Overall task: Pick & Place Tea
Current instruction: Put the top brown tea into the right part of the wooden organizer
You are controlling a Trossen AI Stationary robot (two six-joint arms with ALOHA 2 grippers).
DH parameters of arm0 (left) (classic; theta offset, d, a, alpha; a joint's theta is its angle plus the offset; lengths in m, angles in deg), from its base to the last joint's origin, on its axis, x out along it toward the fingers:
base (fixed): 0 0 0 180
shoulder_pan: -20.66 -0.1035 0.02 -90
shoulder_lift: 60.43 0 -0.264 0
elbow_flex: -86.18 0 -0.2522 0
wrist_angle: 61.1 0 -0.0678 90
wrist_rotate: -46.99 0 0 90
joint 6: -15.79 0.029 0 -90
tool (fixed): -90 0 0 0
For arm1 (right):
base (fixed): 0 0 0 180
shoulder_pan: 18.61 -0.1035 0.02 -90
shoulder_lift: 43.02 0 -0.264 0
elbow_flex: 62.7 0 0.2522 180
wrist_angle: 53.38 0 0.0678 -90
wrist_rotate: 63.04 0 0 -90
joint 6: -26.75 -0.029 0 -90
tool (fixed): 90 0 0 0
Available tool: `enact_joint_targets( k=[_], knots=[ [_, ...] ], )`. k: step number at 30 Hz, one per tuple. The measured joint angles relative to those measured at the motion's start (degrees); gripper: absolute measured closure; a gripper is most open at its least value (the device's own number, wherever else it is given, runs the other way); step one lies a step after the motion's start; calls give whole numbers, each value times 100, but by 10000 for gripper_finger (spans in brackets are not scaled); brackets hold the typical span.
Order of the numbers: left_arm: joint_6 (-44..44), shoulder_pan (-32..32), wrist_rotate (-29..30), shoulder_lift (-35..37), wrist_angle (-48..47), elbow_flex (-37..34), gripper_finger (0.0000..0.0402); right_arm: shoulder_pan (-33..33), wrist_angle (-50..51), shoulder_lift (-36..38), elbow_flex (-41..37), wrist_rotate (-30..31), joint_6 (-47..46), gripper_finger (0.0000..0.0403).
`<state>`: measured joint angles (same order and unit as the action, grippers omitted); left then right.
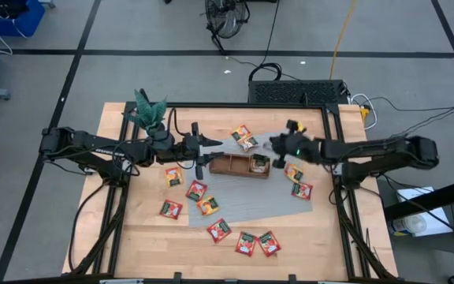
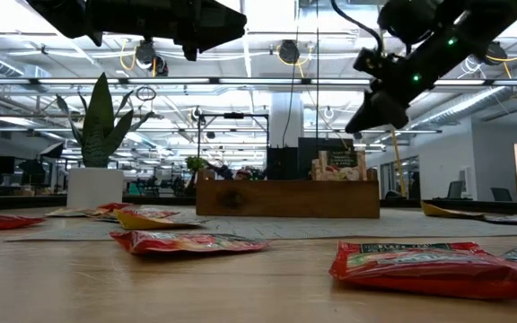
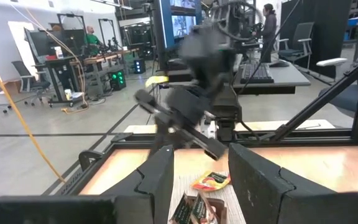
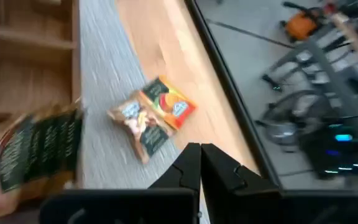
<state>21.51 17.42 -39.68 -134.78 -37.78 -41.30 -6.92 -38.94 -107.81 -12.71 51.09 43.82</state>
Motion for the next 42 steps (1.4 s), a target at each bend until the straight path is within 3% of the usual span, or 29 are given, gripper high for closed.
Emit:
enact_joint_targets(
  k=[3, 7, 12, 15, 18, 23, 36, 40, 42],
  knots=[
    [0, 0, 0, 0, 0, 0, 245, 929, -50, -78, -2, -1394, -145, 403],
    [0, 0, 0, 0, 0, -1, 245, 1935, -421, -667, 26, -2783, -102, 403],
    [0, 0, 0, 0, 0, 0, 245, 2507, -1019, -1738, 173, -4187, -401, 403],
    [0, 0, 0, 0, 0, 0, 245, 2495, -1756, -2206, 175, -4290, -579, 403],
    [0, 0, 0, 0, 0, 0, 245, 2451, -2417, -2499, 182, -4769, -737, 403],
    [0, 0, 0, 0, 0, 0, 245, 2414, -2684, -2716, 194, -4996, -891, 403],
    [0, 0, 0, 0, 0, 0, 245, 2342, -1366, -3856, 1260, -5298, -538, 403],
    [0, 0, 0, 0, -2, 0, 245, 2345, -1024, -3996, 1415, -5244, -549, 403],
    [0, 0, 0, 0, -2, 0, 245, 2349, -884, -3971, 1423, -4939, -563, 403]
  ],
)
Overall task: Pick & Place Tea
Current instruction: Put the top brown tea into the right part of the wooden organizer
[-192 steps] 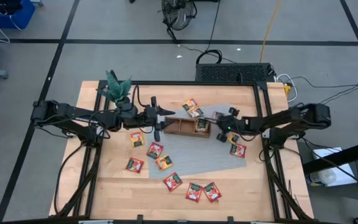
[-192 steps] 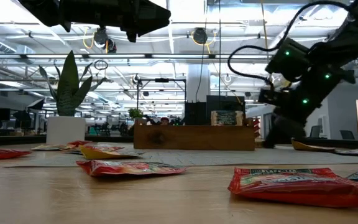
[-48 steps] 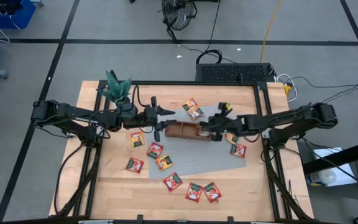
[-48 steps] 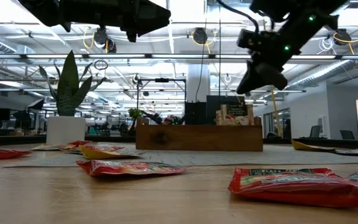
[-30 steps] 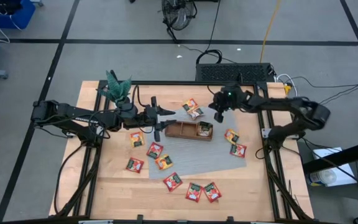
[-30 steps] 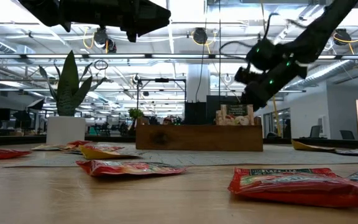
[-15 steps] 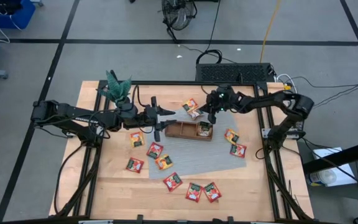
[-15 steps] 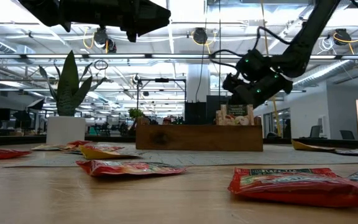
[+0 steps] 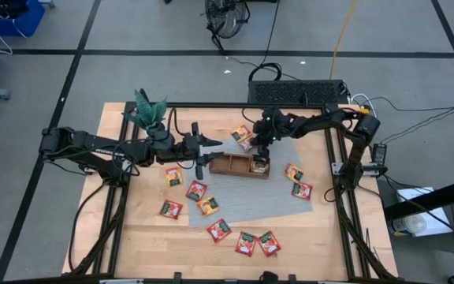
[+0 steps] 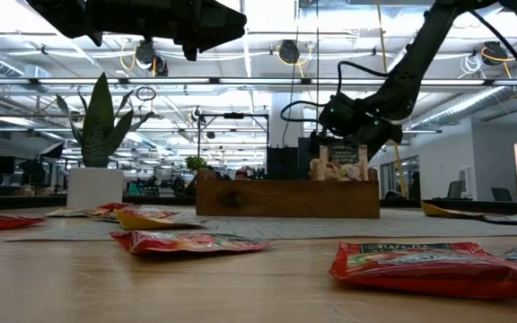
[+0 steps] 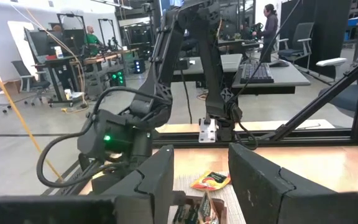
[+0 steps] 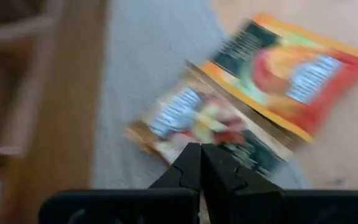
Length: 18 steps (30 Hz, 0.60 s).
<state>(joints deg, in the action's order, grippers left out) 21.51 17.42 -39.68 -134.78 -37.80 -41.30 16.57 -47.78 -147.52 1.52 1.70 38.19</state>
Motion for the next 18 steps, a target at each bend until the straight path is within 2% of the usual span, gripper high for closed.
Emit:
enact_joint_targets(
  k=[5, 9, 12, 18],
  knots=[
    [0, 0, 0, 0, 1, 0, 245, 0, 535, 262, 0, 1142, -1, 403],
    [0, 0, 0, 0, 0, 0, 245, 0, 916, 587, -4, 1516, 26, 403],
    [0, 0, 0, 0, 2, -2, 245, 0, 932, 812, -9, 1466, 174, 403],
    [0, 0, 0, 0, 2, 0, 245, -13, 208, 1022, 13, 750, 344, 402]
  ],
)
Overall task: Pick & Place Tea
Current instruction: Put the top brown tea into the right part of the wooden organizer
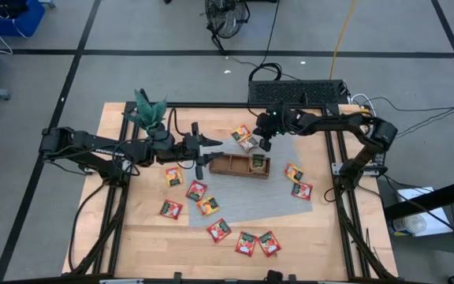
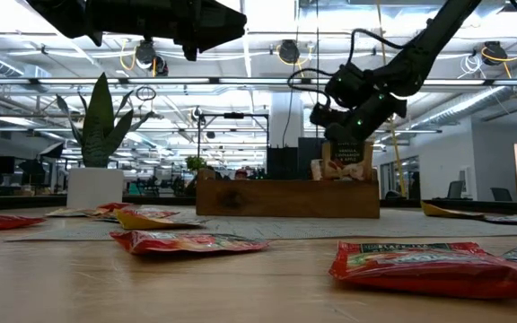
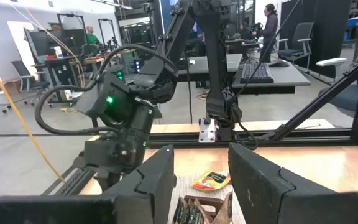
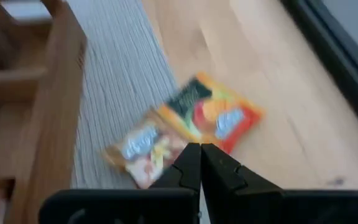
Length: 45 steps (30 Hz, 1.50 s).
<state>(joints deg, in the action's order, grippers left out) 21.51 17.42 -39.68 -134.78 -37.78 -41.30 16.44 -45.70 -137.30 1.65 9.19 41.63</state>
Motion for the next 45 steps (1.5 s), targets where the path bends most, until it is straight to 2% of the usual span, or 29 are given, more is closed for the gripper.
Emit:
enact_joint_targets(
  k=[4, 8, 12, 17, 20, 22, 29, 33, 36, 40, 45],
  knots=[
    [0, 0, 0, 0, -2, -2, 245, -56, 195, -169, 394, -55, -15, 378],
    [0, 0, 0, 0, -1, 0, 245, -217, 365, -571, 709, -340, -75, 324],
    [0, 0, 0, 0, -2, 0, 245, -409, 439, -1038, 878, -355, 3, 278],
    [0, 0, 0, 0, -2, 0, 245, -516, 525, -1284, 962, -302, 87, 272],
    [0, 0, 0, 0, -1, 0, 245, -522, 525, -1107, 994, 107, 77, 276],
    [0, 0, 0, 0, -2, 0, 245, -516, 562, -810, 994, 299, 74, 276],
    [0, 0, 0, 0, 0, 0, 245, -520, 1431, 645, 961, 281, 17, 276],
    [0, 0, 0, 0, -2, 0, 245, -513, 1401, 1674, 374, 277, -223, 283],
    [-24, 0, -1, 0, 41, -1, 245, -493, 817, 2494, -467, 345, -462, 287],
    [-142, 2, -26, 0, 232, 0, 245, -462, -367, 3527, -1887, 750, -865, 291],
    [-32, -28, 109, 28, 224, 0, 245, -468, -2054, 4415, -3271, 893, -1112, 294]
  ],
)
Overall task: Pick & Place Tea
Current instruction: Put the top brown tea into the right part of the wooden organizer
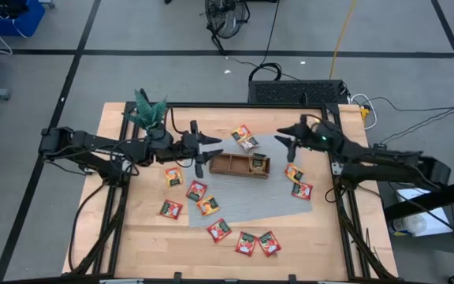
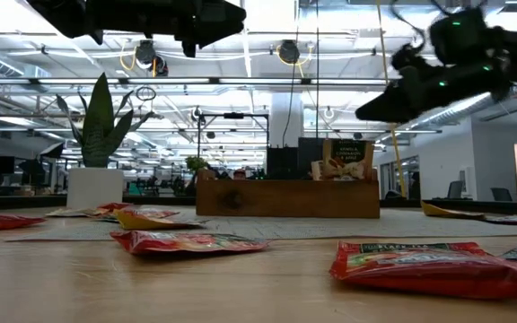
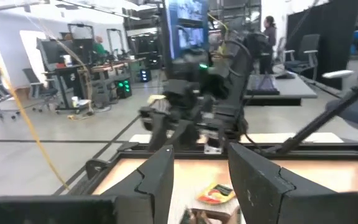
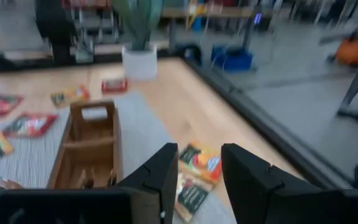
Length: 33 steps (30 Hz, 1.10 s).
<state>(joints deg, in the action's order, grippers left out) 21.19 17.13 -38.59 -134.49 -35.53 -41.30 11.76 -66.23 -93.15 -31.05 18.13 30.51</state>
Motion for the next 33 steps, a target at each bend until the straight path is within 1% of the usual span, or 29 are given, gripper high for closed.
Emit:
enact_joint_targets(
  k=[2, 3, 4, 5, 6, 7, 8, 9, 10, 11, 13, 14, 16, 18, 21, 24, 29, 33],
  knots=[
    [-10, -2, 29, -1, -57, 0, 245, 0, -454, 206, -310, 6, -12, 294],
    [-6, 2, 150, -32, -102, 2, 245, 2, -574, 302, -420, 6, -12, 294],
    [-100, 4, 430, -102, -174, 32, 245, 2, -644, 375, -477, 10, -12, 294],
    [-146, -13, 843, -180, -431, 131, 245, 2, -662, 431, -500, 16, -8, 295],
    [-223, -83, 1330, -270, -972, 316, 245, 2, -666, 477, -514, 18, -6, 296],
    [-399, -221, 1726, -382, -1754, 610, 245, 2, -662, 494, -519, 19, -6, 298],
    [-649, -428, 1870, -526, -2669, 1002, 245, 2, -664, 493, -520, 20, -4, 299],
    [-924, -637, 1782, -716, -3575, 1429, 245, 2, -658, 492, -520, 24, 8, 301],
    [-1121, -851, 1482, -981, -4269, 1852, 245, 2, -655, 488, -520, 26, 31, 303],
    [-1144, -1041, 1054, -1282, -4716, 2255, 245, 2, -665, 473, -520, 29, 64, 305],
    [-910, -1311, 202, -1905, -5478, 2937, 245, 2, -651, 436, -520, 28, 127, 309],
    [-745, -1411, -115, -2235, -5778, 3258, 245, 2, -655, 406, -520, 30, 131, 311],
    [-519, -1576, -626, -2839, -6112, 3928, 245, 2, -651, 353, -520, 78, 146, 313],
    [-378, -1689, -970, -3417, -6555, 4527, 245, 4, -660, 272, -520, 150, 158, 314],
    [-354, -1717, -1052, -4200, -6834, 5106, 245, 7, -637, 172, -522, 155, 168, 314],
    [-276, -1626, -1080, -4692, -6811, 5432, 245, 5, -590, 95, -522, 143, 205, 314],
    [-160, -1470, -1049, -5140, -6735, 5673, 245, 6, -478, 59, -520, 141, 380, 314],
    [-101, -1376, -1015, -5293, -6506, 5734, 245, 5, -482, 59, -520, 139, 432, 314]
  ],
)
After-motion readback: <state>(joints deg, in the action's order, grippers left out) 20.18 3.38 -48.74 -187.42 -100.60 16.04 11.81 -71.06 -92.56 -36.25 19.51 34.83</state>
